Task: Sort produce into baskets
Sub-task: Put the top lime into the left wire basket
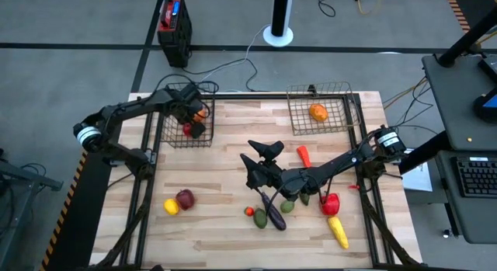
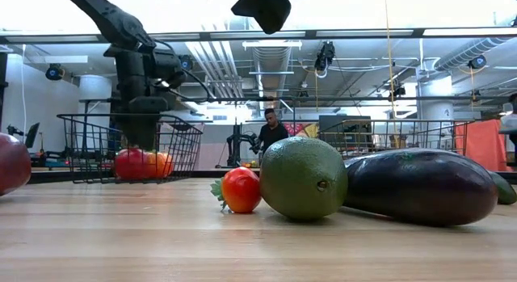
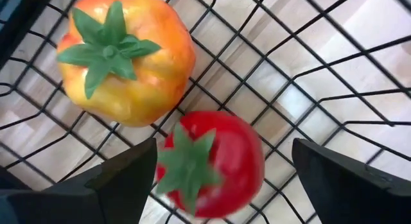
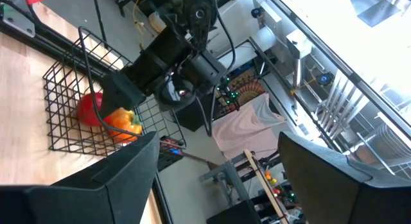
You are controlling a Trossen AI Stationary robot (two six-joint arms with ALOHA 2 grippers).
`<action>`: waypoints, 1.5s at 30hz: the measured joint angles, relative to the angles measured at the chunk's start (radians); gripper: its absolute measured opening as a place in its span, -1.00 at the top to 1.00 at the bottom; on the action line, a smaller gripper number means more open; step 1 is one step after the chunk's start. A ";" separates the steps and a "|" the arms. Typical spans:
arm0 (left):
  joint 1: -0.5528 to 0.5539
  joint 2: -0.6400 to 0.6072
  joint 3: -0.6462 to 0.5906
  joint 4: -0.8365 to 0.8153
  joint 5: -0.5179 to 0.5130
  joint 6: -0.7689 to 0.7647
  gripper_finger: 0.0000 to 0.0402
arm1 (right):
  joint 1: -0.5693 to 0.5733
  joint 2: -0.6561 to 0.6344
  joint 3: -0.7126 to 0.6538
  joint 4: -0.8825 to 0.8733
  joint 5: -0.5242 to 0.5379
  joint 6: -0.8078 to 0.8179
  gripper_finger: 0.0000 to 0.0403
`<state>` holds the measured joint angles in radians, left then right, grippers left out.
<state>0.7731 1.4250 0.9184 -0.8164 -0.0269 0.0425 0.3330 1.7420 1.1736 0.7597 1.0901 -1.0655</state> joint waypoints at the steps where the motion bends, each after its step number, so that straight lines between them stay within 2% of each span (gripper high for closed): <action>1: 0.000 -0.012 0.000 -0.006 0.000 0.000 -0.70 | 0.000 0.000 0.000 0.000 0.000 0.000 -0.53; 7: -0.006 -0.133 0.000 -0.061 0.000 0.019 -0.70 | 0.000 0.000 0.000 0.000 0.002 0.003 -0.49; 11: -0.043 -0.259 0.000 -0.062 0.018 -0.036 -0.70 | 0.000 0.000 0.000 0.000 0.004 0.046 -0.49; 14: -0.111 -0.360 0.000 -0.048 0.018 -0.117 -0.70 | 0.000 0.000 0.000 0.000 0.011 0.084 -0.51; 18: -0.254 -0.467 -0.001 -0.022 -0.002 -0.233 -0.70 | 0.000 0.000 0.000 0.000 0.011 0.159 -0.52; 22: -0.442 -0.539 -0.023 0.036 -0.108 -0.347 -0.70 | 0.000 0.000 0.000 0.000 0.012 0.273 -0.49; 27: -0.710 -0.573 -0.059 0.117 -0.331 -0.444 -0.70 | 0.001 0.000 0.010 -0.013 0.012 0.369 -0.45; 29: -0.811 -0.569 -0.072 0.149 -0.416 -0.477 -0.70 | 0.002 0.000 0.038 -0.069 0.010 0.409 -0.43; 32: -0.944 -0.547 -0.076 0.188 -0.543 -0.518 -0.70 | 0.002 0.000 0.105 -0.245 -0.049 0.538 -0.43; 37: -1.095 -0.506 -0.077 0.235 -0.709 -0.535 -0.70 | -0.024 0.000 0.266 -0.709 -0.321 0.894 -0.43; 40: -1.135 -0.487 -0.077 0.241 -0.744 -0.554 -0.70 | -0.050 0.000 0.355 -0.989 -0.518 1.112 -0.43; 45: -1.146 -0.461 -0.077 0.241 -0.749 -0.575 -0.70 | -0.071 0.000 0.451 -1.477 -0.788 1.444 -0.43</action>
<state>-0.3729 0.9636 0.8413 -0.5758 -0.7761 -0.5329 0.2617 1.7420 1.6243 -0.7174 0.3022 0.3786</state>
